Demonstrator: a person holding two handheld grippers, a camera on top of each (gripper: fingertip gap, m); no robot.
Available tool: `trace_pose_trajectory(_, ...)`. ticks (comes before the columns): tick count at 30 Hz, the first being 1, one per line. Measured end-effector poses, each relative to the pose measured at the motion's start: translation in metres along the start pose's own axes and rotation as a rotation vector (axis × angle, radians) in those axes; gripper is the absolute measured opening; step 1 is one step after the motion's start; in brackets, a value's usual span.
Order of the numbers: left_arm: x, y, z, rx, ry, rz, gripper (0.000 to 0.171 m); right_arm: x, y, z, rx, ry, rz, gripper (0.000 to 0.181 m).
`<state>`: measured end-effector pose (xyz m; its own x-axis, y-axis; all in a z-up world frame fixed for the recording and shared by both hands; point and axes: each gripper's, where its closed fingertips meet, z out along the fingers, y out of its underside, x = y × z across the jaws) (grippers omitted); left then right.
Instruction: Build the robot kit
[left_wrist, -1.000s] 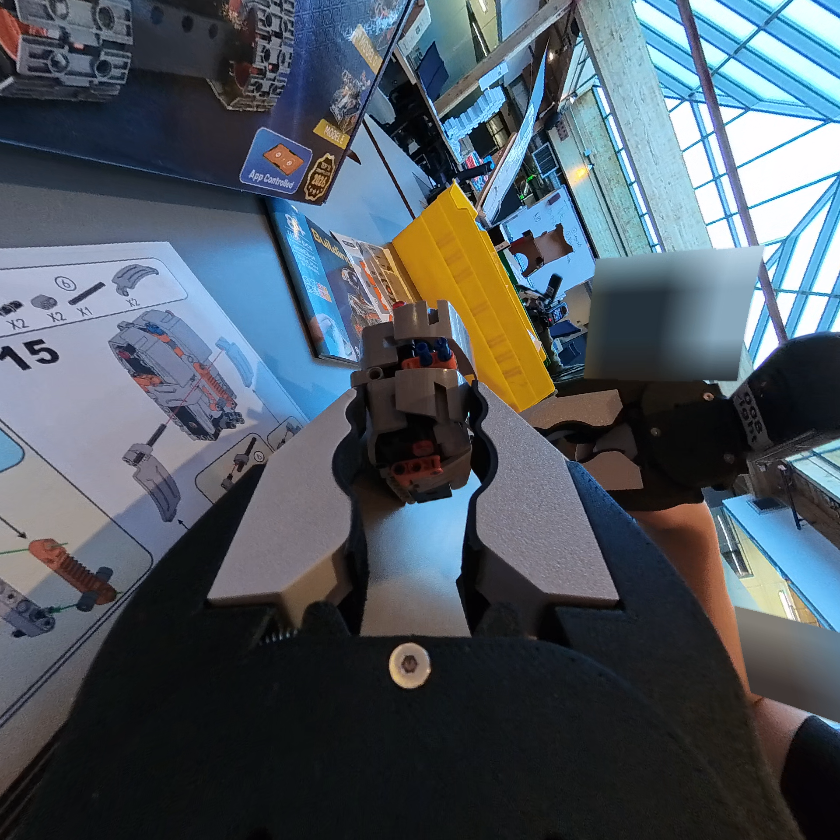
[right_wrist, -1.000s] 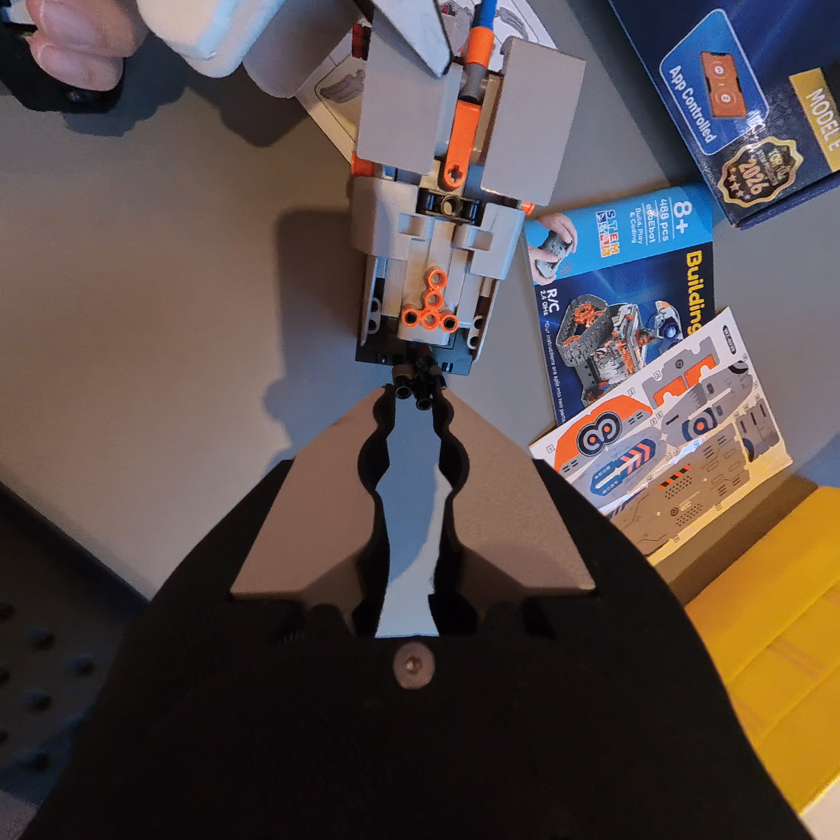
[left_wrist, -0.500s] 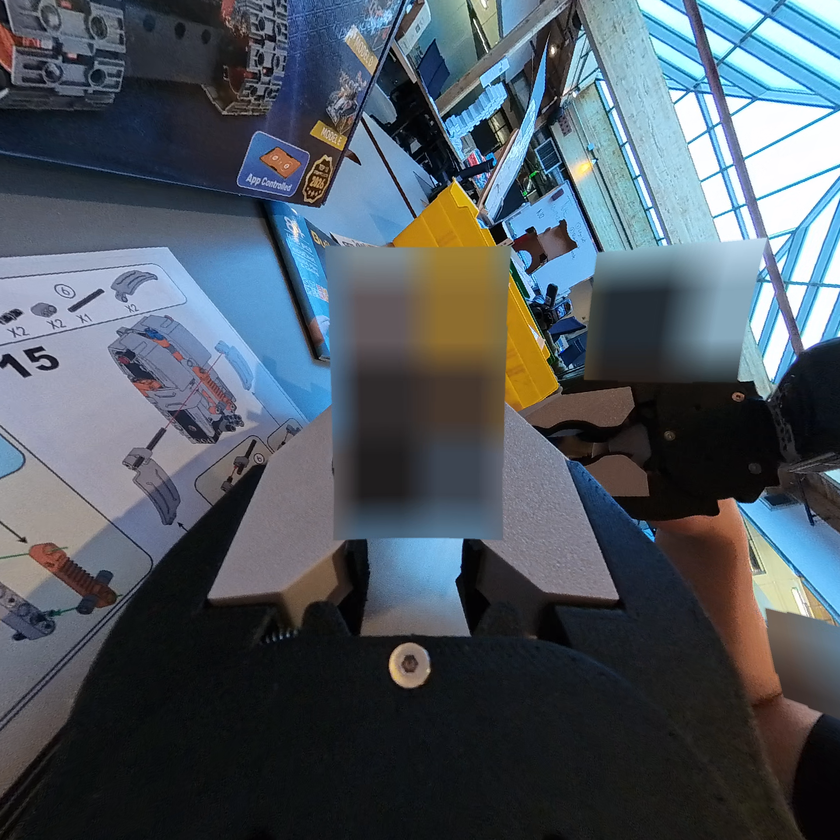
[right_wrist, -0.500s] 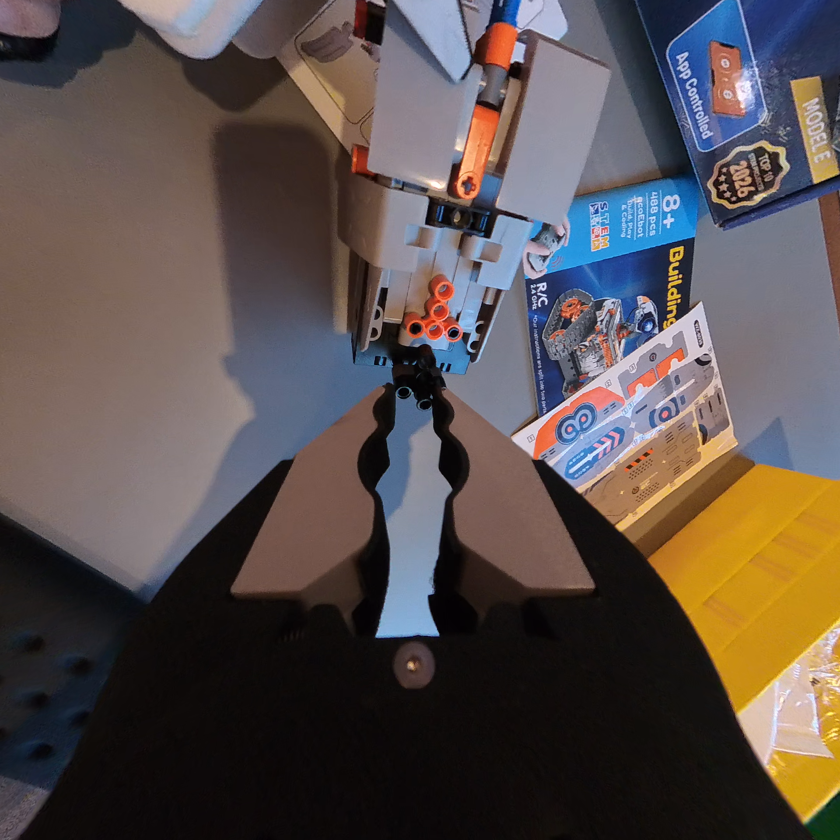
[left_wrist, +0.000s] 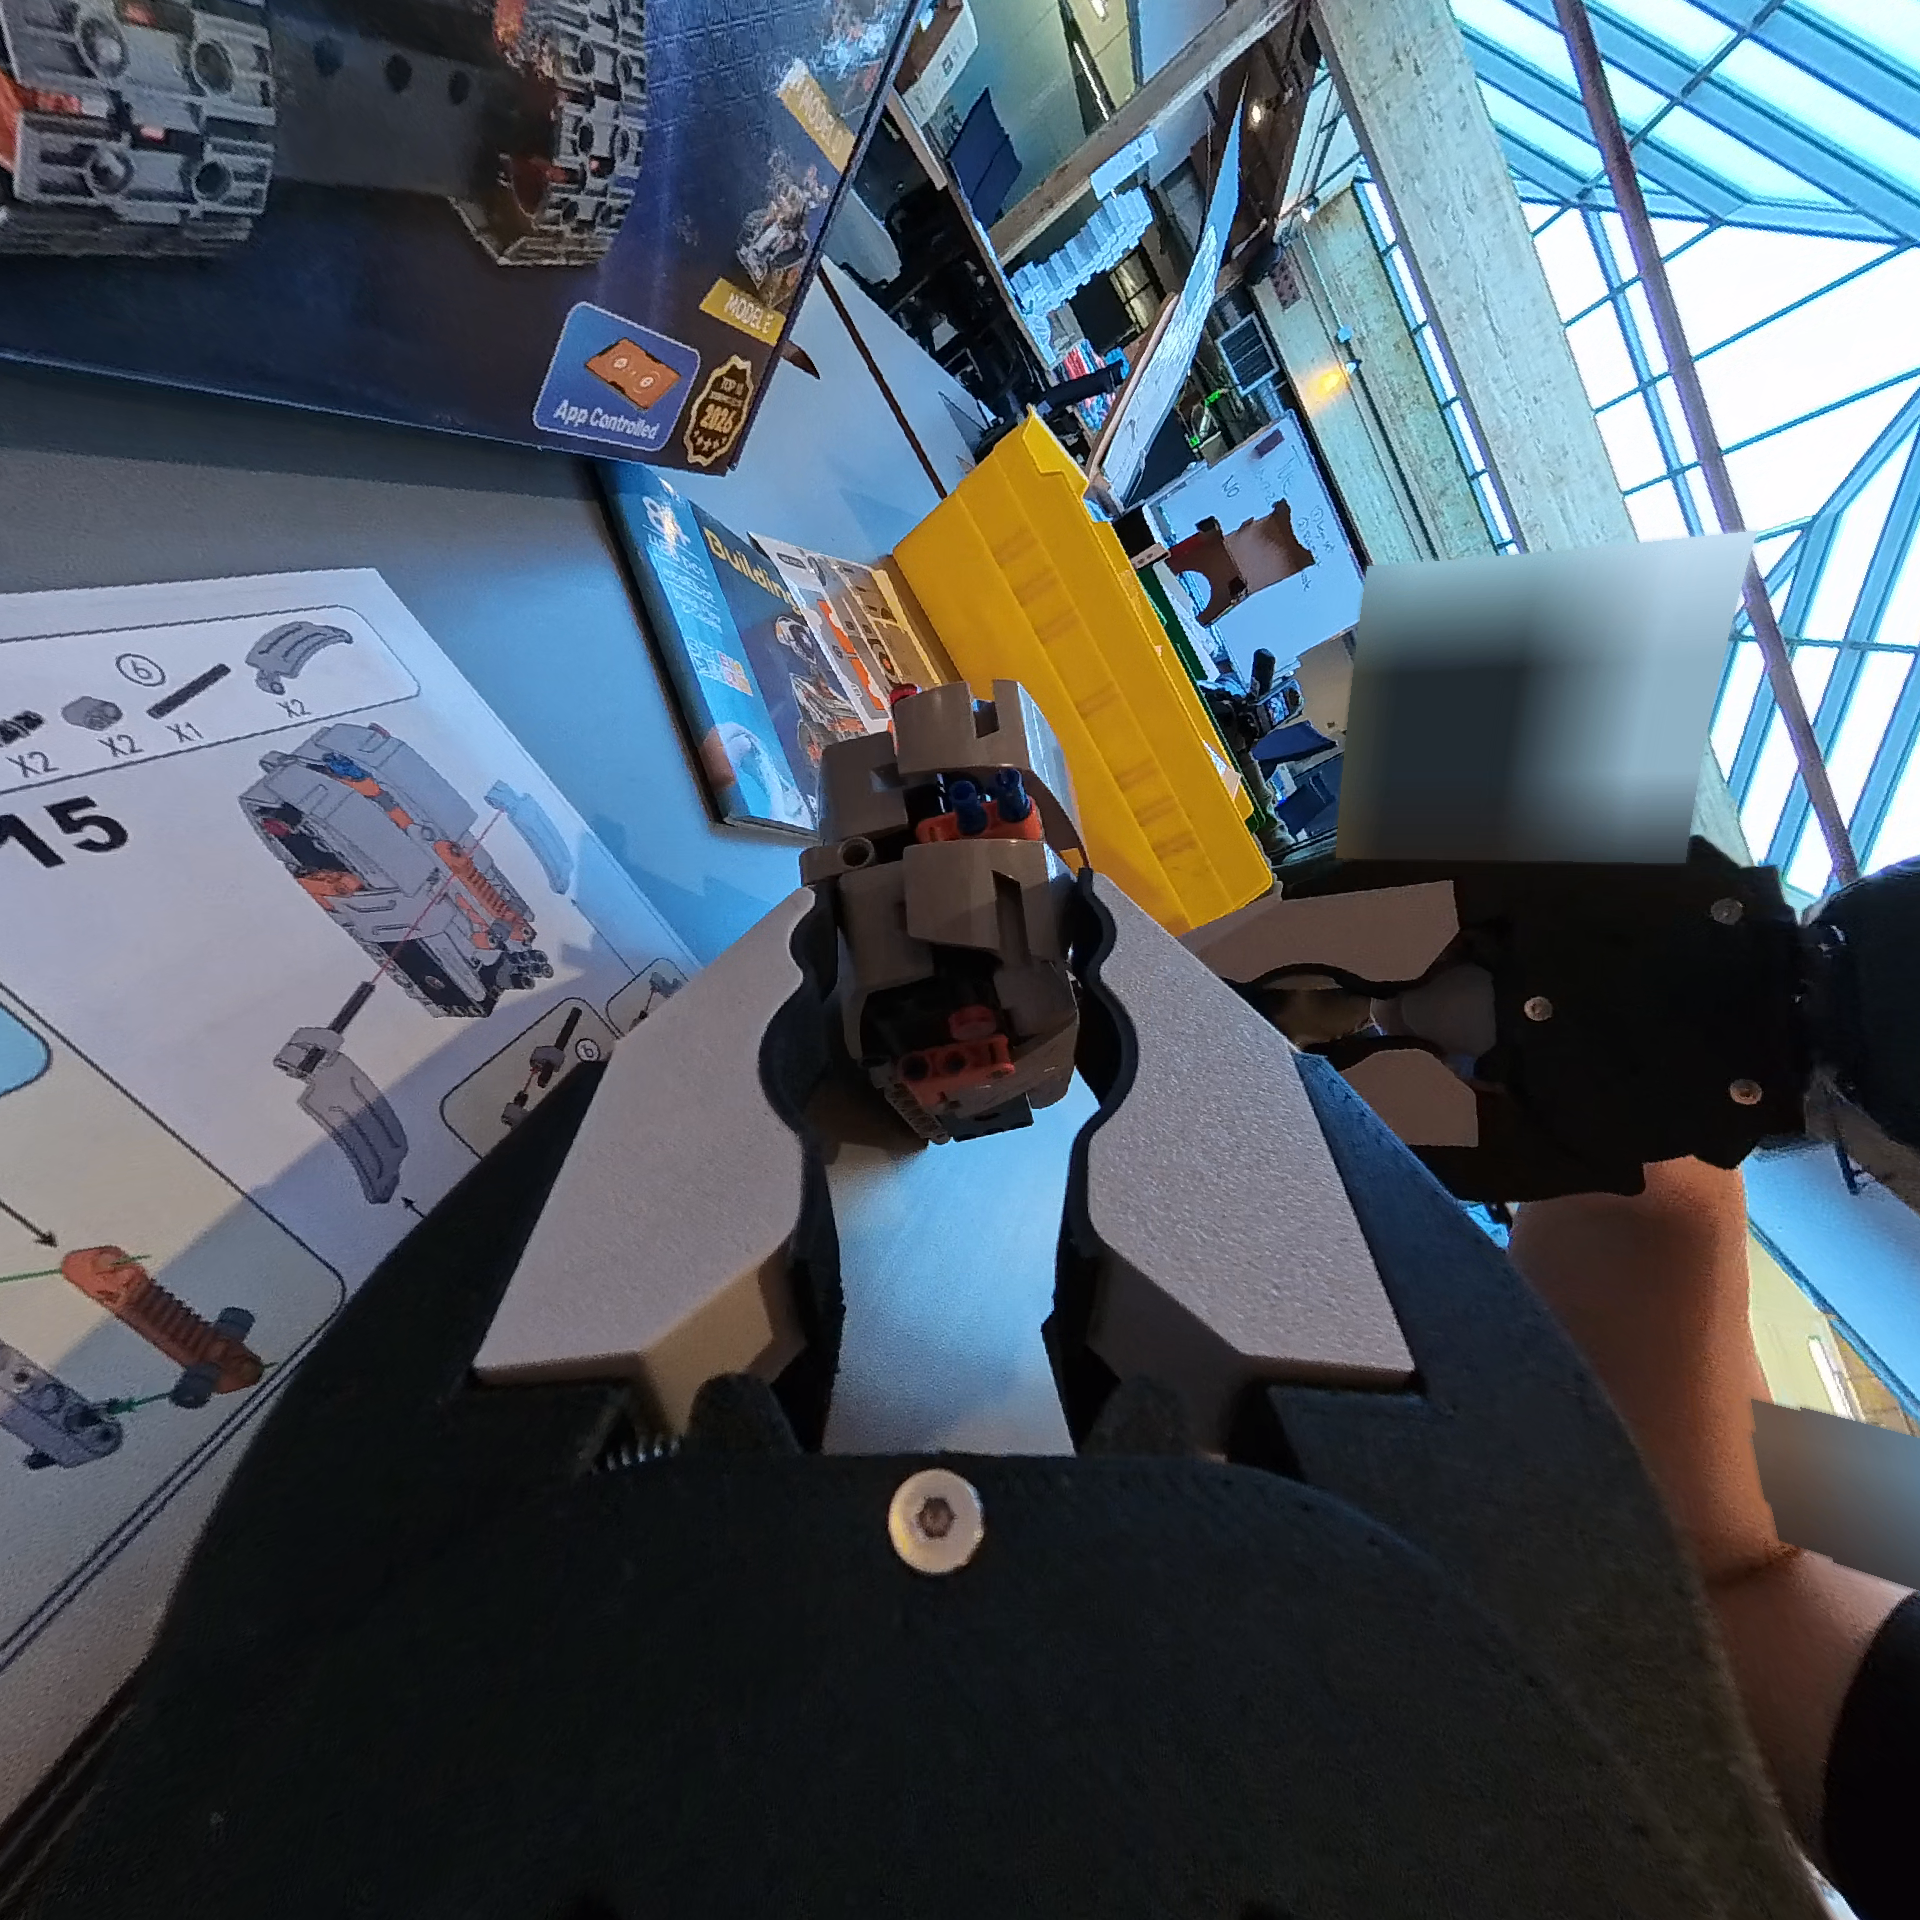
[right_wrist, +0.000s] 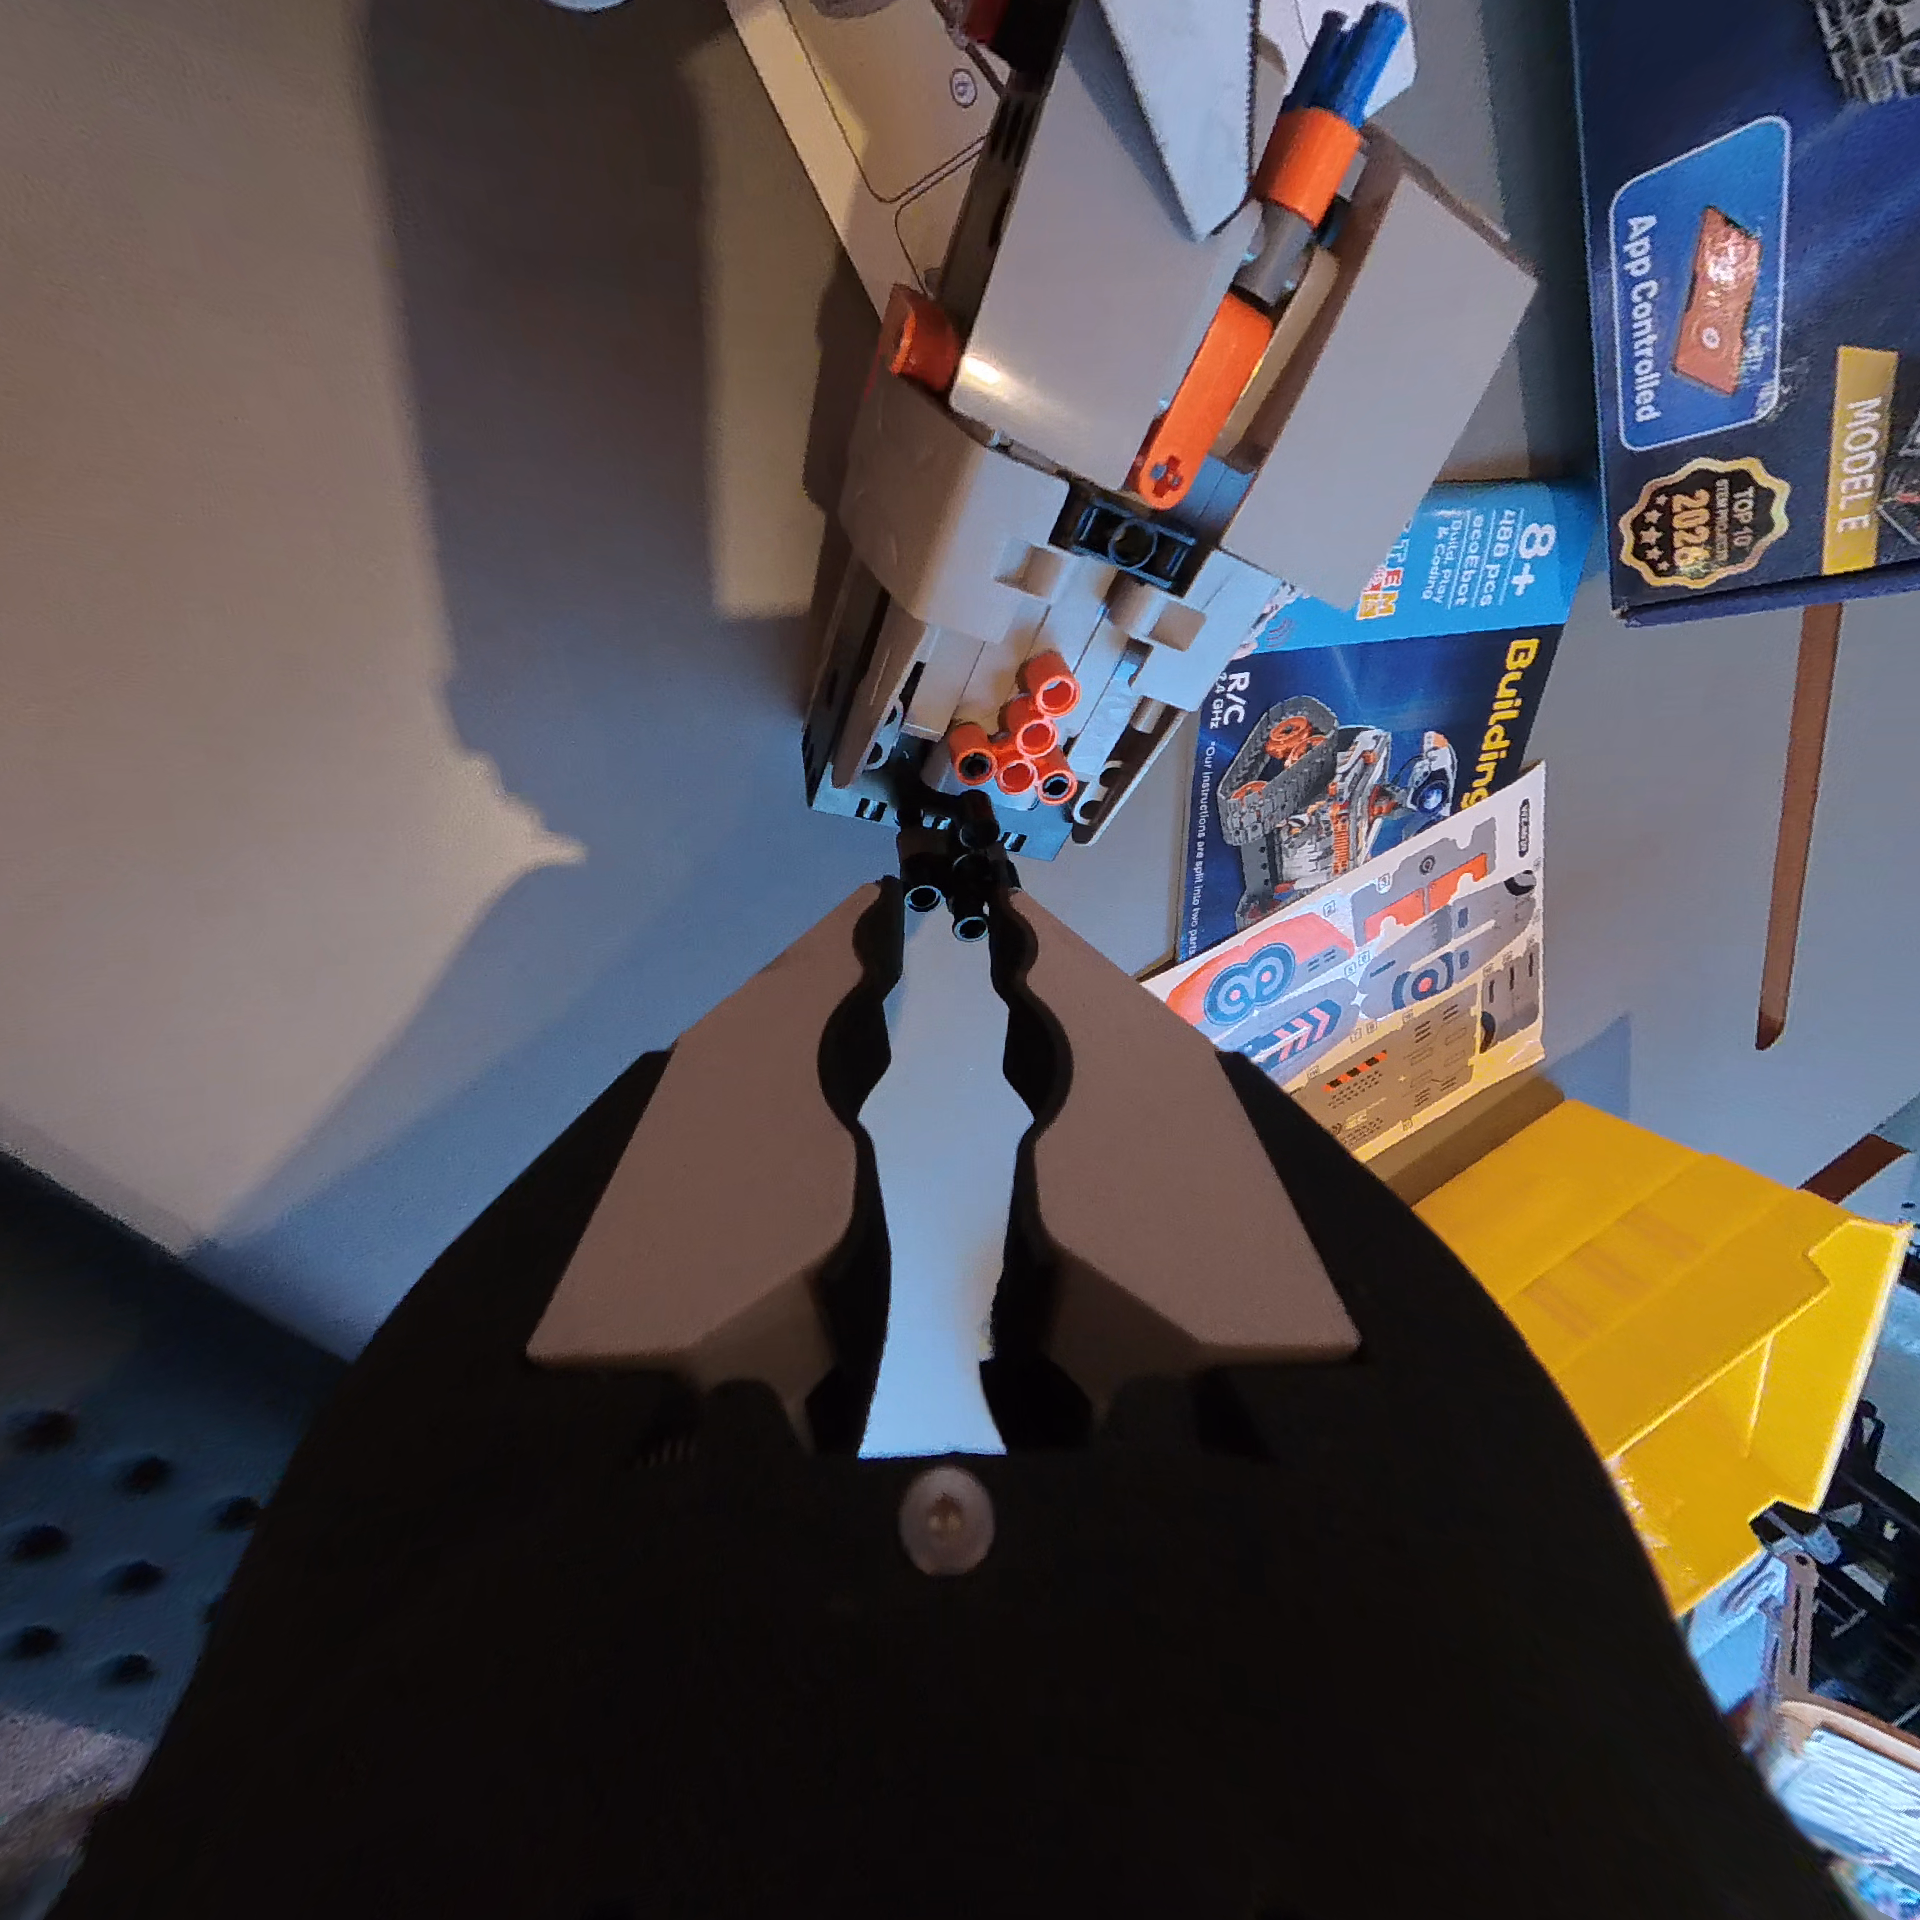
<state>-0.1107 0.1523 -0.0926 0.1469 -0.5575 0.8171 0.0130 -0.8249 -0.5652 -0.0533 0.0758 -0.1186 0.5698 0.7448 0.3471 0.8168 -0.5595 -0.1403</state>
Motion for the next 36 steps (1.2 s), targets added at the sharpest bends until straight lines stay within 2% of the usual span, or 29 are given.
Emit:
trace_pose_trajectory(13,0.0006,-0.0004,0.0004,0.010,0.002,0.003,0.042,0.0011,0.0004,0.0015,-0.029,-0.012,0.138,0.014)
trace_pose_trajectory(27,-0.0015,-0.0022,-0.0004,0.021,0.006,-0.002,0.042,0.0039,-0.0039,0.0026,-0.041,-0.002,0.160,0.014)
trace_pose_trajectory(36,-0.0035,-0.0029,-0.0005,0.029,0.014,-0.020,0.042,0.0050,-0.0063,0.0023,0.015,0.032,0.172,0.014)
